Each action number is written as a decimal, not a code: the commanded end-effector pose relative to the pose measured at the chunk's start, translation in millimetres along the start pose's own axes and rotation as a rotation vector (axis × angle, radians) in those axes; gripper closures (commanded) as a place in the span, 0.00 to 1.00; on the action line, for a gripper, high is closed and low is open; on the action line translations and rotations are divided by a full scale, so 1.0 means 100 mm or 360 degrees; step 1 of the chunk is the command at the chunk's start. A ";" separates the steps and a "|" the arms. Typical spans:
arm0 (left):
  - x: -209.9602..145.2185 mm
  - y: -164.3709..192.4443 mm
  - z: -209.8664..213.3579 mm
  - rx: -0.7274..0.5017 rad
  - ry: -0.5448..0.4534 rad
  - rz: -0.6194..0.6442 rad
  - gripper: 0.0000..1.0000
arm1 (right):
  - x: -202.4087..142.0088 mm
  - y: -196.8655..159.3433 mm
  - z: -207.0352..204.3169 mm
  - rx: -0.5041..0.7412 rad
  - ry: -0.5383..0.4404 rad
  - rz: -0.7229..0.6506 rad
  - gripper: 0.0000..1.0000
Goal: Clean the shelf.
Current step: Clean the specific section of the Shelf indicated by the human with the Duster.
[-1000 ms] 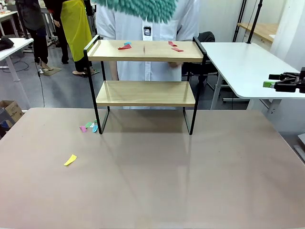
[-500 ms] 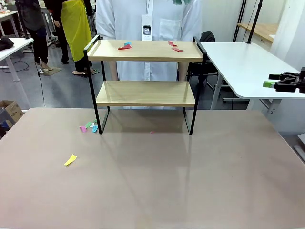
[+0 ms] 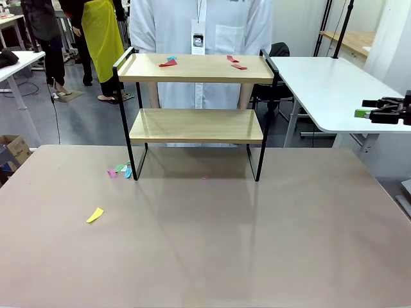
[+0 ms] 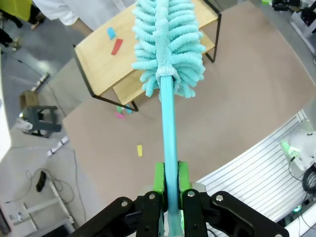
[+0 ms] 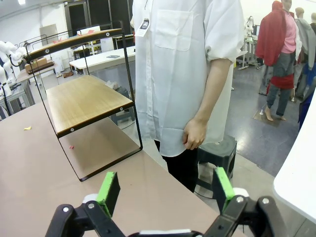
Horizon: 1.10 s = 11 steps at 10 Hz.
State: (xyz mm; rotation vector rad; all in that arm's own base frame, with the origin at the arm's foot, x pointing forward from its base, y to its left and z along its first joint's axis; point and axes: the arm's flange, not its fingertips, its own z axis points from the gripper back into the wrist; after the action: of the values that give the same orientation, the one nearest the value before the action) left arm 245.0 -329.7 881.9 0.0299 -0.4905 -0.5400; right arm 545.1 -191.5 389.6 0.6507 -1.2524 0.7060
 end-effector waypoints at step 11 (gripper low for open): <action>0.69 -1.73 -1.43 0.0162 -0.0361 0.1041 0.87 | 0.03 0.01 -0.01 0.0003 -0.0005 0.0008 0.00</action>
State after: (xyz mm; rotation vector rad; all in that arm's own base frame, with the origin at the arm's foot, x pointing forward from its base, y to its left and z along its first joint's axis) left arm 270.7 -520.8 754.8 -0.0643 -0.6633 0.1005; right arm 545.0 -191.7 389.8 0.6504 -1.2527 0.7059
